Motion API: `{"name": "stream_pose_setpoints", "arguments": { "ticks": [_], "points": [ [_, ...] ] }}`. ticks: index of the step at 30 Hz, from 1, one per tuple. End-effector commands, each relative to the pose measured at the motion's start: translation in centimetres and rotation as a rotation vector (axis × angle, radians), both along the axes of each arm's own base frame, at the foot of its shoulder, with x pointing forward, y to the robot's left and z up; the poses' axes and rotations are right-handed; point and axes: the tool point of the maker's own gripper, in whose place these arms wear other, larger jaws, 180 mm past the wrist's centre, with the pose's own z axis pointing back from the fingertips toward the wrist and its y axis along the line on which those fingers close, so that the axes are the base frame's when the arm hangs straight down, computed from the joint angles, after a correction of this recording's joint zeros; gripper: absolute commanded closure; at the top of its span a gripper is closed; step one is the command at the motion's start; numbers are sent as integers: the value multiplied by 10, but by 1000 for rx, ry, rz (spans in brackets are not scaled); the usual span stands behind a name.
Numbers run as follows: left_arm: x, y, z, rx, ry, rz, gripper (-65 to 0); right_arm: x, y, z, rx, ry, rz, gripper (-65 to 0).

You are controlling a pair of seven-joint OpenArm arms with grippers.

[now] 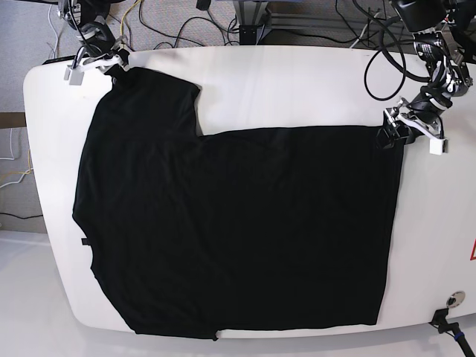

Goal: Fold the T-shirt properly
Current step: 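Grasp the black shirt's corners with both grippers, then drag the shirt toward the robot with both grippers, then release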

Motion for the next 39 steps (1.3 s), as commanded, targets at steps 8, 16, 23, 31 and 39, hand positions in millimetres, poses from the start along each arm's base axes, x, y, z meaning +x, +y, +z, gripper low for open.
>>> {"name": "stream_pose_setpoints", "arguments": {
  "ticks": [8, 16, 23, 31, 39],
  "points": [
    [-8, 4, -7, 24, 51, -15, -193, 5, 6, 6, 14, -4, 58, 0],
    [-8, 4, -7, 24, 51, -15, 0, 11, 7, 8, 17, -15, 59, 0],
    [-15, 3, -2, 45, 46, -31, 0, 14, 9, 13, 20, -33, 63, 0],
    [-56, -5, 13, 145, 58, -105, 0, 3, 21, 36, -2, -60, 105, 0],
    [-102, -19, 30, 228, 91, -196, 0, -26, 26, 59, -33, -50, 135, 0]
  ]
}}
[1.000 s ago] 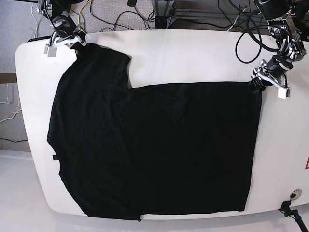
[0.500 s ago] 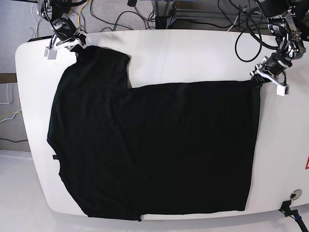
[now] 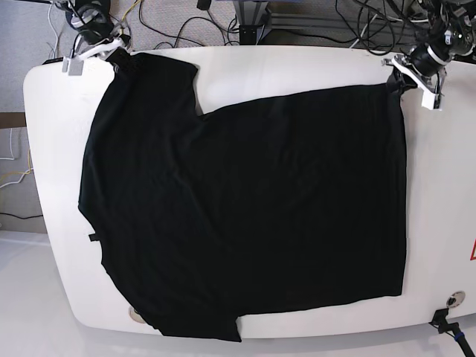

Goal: Fold the T-shirt properly
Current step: 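Drag the shirt toward the robot with both grippers, then release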

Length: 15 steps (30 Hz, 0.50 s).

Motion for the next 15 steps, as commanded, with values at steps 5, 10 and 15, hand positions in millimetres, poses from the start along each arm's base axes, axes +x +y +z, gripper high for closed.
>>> {"name": "stream_pose_setpoints", "arguments": {
  "ticks": [5, 10, 15],
  "points": [
    [8, -23, 48, 66, -130, -155, 0, 15, 0, 37, 3, -113, 4, 0],
    [53, -28, 78, 84, -282, -182, 0, 62, -10, 66, -3, -254, 16, 0],
    [91, -28, 106, 97, -401, -174, 0, 101, -4, 89, -14, -335, 97, 0]
  ]
}}
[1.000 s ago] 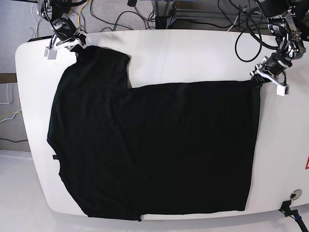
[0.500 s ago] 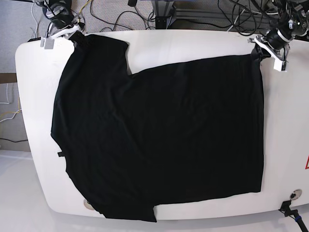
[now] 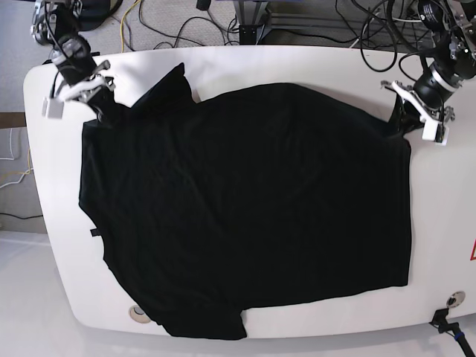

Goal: Fold the T-shirt properly
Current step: 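Drag the shirt toward the robot with both grippers, then release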

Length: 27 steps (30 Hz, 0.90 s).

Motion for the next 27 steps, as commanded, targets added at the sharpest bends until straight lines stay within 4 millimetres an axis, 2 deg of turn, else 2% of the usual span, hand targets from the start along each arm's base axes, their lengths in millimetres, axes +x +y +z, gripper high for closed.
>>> {"name": "stream_pose_setpoints", "arguments": {
  "ticks": [1, 5, 10, 13, 19, 23, 27],
  "points": [
    [12, 1, 18, 4, -69, -6, 0, 10, 4, 14, 1, -46, 33, 0],
    [28, 1, 32, 4, -123, -7, 0, 34, 2, 21, 10, -84, 39, 0],
    [42, 10, 32, -21, -135, 22, 0, 64, -13, 21, 20, -110, 15, 0],
    [51, 13, 33, -35, -145, 33, 0, 86, -15, 23, 26, -123, 32, 0],
    [84, 30, 33, -118, -158, 120, 0, 135, -23, 26, 67, -141, 23, 0],
    [104, 36, 34, -164, -169, 143, 0, 164, -17, 20, 102, -121, 37, 0],
    [117, 40, 30, -202, -161, 162, 0, 188, -12, 14, 115, -94, 47, 0]
  ]
}}
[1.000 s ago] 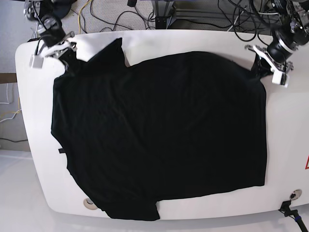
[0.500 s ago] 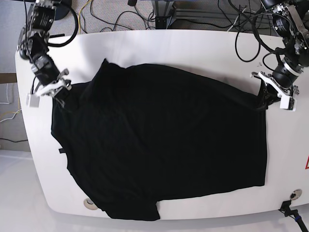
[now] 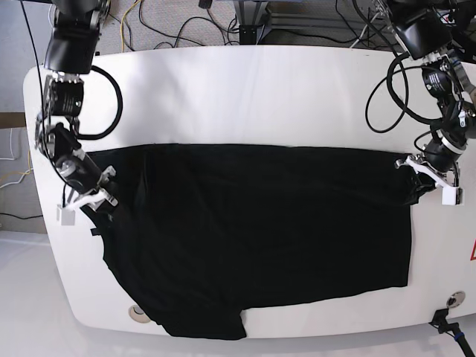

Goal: Fold the T-shirt properly
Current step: 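Drag the shirt toward the robot with both grippers, then release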

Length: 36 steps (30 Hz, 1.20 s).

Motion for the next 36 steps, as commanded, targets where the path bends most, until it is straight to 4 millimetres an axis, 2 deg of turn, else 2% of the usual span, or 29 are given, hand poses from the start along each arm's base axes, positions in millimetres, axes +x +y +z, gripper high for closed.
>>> {"name": "stream_pose_setpoints", "arguments": {
  "ticks": [1, 10, 16, 21, 29, 31, 32, 34, 35, 36],
  "points": [
    [8, 5, 17, -7, -58, 4, 0, 14, -5, 11, -33, -35, -5, 0],
    [6, 17, -8, -41, 13, 27, 0, 47, 0, 4, -154, -36, 26, 0],
    [11, 21, -10, -20, 25, 36, 0, 64, -3, -1, -185, -20, 35, 0],
    [23, 25, -2, 33, 17, 46, 0, 75, -7, -1, -214, -22, 35, 0],
    [29, 26, 5, 34, -1, 46, 0, 79, -14, -5, -199, -29, -10, -6],
    [29, 26, 5, 34, -1, 46, 0, 79, -13, -5, -204, -28, -8, -186],
    [28, 26, 5, 35, 0, 48, -45, 83, -12, -1, -217, -36, -5, -293],
    [29, 31, 4, 27, 8, 72, -231, 87, -7, 1, -259, -31, 13, -502],
    [29, 35, 3, 12, 20, 107, -301, 88, -7, 1, -293, -19, 26, -562],
    [29, 40, 2, -3, 33, 143, -344, 91, -8, 4, -326, -15, 34, -581]
  ]
}}
